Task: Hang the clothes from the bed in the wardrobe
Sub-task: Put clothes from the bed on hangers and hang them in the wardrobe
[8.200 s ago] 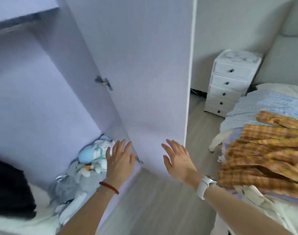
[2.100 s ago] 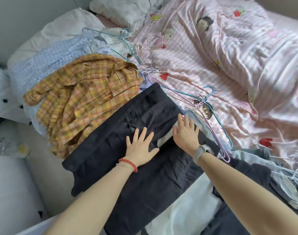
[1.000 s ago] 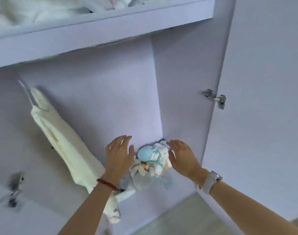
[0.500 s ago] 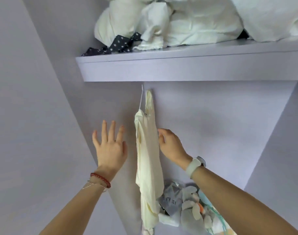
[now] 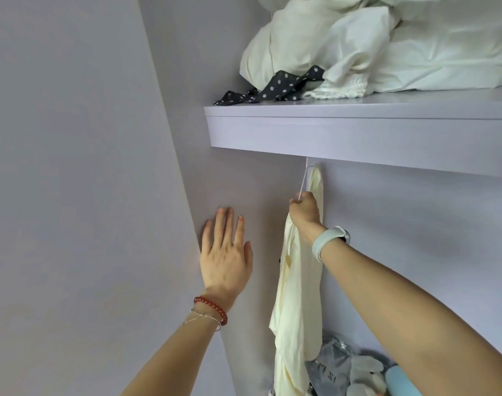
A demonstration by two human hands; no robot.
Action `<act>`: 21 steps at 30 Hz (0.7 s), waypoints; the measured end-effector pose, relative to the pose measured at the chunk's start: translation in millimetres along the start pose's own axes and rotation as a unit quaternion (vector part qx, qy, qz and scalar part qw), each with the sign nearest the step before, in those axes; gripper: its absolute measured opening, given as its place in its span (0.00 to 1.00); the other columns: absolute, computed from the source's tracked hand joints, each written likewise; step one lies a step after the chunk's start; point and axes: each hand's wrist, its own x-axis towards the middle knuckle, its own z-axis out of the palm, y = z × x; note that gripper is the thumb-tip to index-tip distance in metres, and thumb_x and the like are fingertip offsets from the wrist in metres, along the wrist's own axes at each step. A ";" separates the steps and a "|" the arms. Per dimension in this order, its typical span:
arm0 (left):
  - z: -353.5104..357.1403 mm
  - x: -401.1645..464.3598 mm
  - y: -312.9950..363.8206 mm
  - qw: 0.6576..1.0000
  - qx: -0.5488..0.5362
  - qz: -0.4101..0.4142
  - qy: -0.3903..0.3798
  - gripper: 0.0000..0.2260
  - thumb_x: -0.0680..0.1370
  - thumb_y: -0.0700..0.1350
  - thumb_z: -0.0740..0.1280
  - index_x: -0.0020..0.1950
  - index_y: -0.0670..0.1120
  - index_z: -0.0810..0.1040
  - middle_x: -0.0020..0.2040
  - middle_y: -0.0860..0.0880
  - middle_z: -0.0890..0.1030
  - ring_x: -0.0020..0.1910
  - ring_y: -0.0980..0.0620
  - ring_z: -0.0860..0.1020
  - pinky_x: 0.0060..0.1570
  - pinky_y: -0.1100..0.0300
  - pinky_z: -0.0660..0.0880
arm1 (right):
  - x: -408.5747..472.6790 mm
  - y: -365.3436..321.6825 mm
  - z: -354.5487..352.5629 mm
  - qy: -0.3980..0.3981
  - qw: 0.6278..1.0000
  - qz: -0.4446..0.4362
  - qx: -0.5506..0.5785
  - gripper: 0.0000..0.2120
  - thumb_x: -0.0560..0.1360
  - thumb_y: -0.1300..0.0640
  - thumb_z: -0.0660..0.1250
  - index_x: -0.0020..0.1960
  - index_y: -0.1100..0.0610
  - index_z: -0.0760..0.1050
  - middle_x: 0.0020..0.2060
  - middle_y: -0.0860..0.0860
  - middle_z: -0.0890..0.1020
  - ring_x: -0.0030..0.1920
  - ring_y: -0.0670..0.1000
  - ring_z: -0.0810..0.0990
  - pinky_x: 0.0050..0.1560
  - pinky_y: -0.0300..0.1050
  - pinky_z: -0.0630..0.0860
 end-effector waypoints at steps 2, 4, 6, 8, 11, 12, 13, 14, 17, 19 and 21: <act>1.6 -0.6 -0.4 1.000 0.002 0.002 0.002 0.23 0.75 0.49 0.53 0.65 0.41 0.73 0.67 0.42 0.73 0.70 0.43 0.66 0.69 0.49 0.51 | 3.1 2.2 -6.9 0.045 0.999 -0.008 -0.026 0.10 0.76 0.64 0.54 0.54 0.62 0.70 0.53 0.60 0.77 0.54 0.60 0.75 0.53 0.47 0.70; 3.0 -0.7 -0.5 1.000 0.002 -0.001 0.005 0.23 0.75 0.49 0.53 0.65 0.40 0.73 0.67 0.42 0.73 0.70 0.43 0.65 0.69 0.49 0.51 | 2.6 4.9 -16.2 0.063 0.995 -0.041 -0.062 0.08 0.76 0.65 0.53 0.49 0.62 0.70 0.53 0.62 0.77 0.53 0.61 0.75 0.47 0.44 0.68; 4.7 -0.5 0.5 1.000 -0.008 -0.001 0.019 0.21 0.75 0.48 0.58 0.64 0.40 0.74 0.66 0.42 0.73 0.70 0.42 0.65 0.70 0.49 0.50 | -0.6 8.4 -25.5 0.069 0.992 -0.077 -0.079 0.09 0.76 0.66 0.53 0.51 0.64 0.70 0.52 0.62 0.77 0.53 0.61 0.75 0.43 0.41 0.63; 5.5 0.5 1.7 0.999 -0.024 0.001 0.035 0.20 0.72 0.46 0.67 0.62 0.40 0.75 0.66 0.40 0.73 0.70 0.41 0.66 0.70 0.49 0.50 | -4.1 10.4 -33.6 0.084 0.986 -0.122 -0.077 0.11 0.78 0.65 0.52 0.55 0.67 0.70 0.51 0.63 0.78 0.53 0.62 0.75 0.43 0.43 0.65; 4.5 1.2 3.0 0.999 -0.044 0.003 0.033 0.21 0.69 0.44 0.72 0.60 0.40 0.77 0.64 0.38 0.74 0.69 0.38 0.66 0.69 0.45 0.50 | -17.1 14.7 -47.0 0.097 0.979 -0.175 -0.044 0.11 0.79 0.63 0.54 0.52 0.68 0.72 0.44 0.64 0.79 0.45 0.61 0.76 0.43 0.45 0.68; 3.7 1.1 4.0 0.998 -0.055 0.002 0.032 0.21 0.69 0.43 0.71 0.60 0.40 0.77 0.64 0.38 0.74 0.69 0.37 0.66 0.69 0.43 0.50 | -23.6 20.5 -51.9 0.090 0.977 -0.188 -0.036 0.11 0.79 0.62 0.55 0.50 0.67 0.73 0.39 0.62 0.78 0.40 0.58 0.75 0.39 0.44 0.67; 3.2 1.1 6.3 0.997 -0.069 0.001 0.032 0.20 0.68 0.42 0.71 0.59 0.41 0.77 0.63 0.39 0.75 0.68 0.37 0.66 0.69 0.40 0.51 | -31.5 28.6 -57.6 0.078 0.977 -0.196 -0.037 0.09 0.79 0.61 0.57 0.47 0.65 0.74 0.34 0.59 0.77 0.35 0.55 0.73 0.35 0.42 0.65; 3.4 1.0 10.0 0.996 -0.085 0.002 0.032 0.19 0.68 0.41 0.71 0.59 0.41 0.77 0.62 0.39 0.75 0.68 0.37 0.67 0.67 0.38 0.51 | -39.9 38.4 -63.5 0.066 0.976 -0.199 -0.048 0.08 0.78 0.61 0.58 0.44 0.62 0.73 0.30 0.56 0.75 0.31 0.52 0.70 0.33 0.42 0.63; 7.1 -2.6 27.2 0.988 -0.154 0.015 0.010 0.20 0.69 0.39 0.70 0.61 0.41 0.75 0.62 0.40 0.75 0.67 0.38 0.68 0.64 0.34 0.56 | -68.2 76.1 -86.7 0.051 0.971 -0.202 -0.114 0.07 0.77 0.61 0.61 0.42 0.60 0.75 0.24 0.46 0.69 0.25 0.46 0.65 0.31 0.42 0.62; 12.0 -5.9 41.8 0.973 -0.228 0.023 -0.038 0.22 0.73 0.39 0.67 0.67 0.41 0.70 0.67 0.40 0.71 0.69 0.39 0.65 0.64 0.37 0.59 | -90.7 98.9 -108.0 0.042 0.960 -0.213 -0.179 0.07 0.77 0.60 0.61 0.46 0.60 0.77 0.27 0.45 0.71 0.27 0.48 0.68 0.33 0.42 0.65; 17.9 -8.5 57.4 0.955 -0.282 0.033 -0.089 0.23 0.77 0.41 0.62 0.72 0.42 0.62 0.72 0.41 0.64 0.73 0.41 0.59 0.66 0.41 0.58 | -116.5 115.6 -135.2 0.033 0.939 -0.225 -0.258 0.08 0.78 0.59 0.60 0.48 0.59 0.77 0.31 0.47 0.75 0.31 0.49 0.72 0.36 0.39 0.64</act>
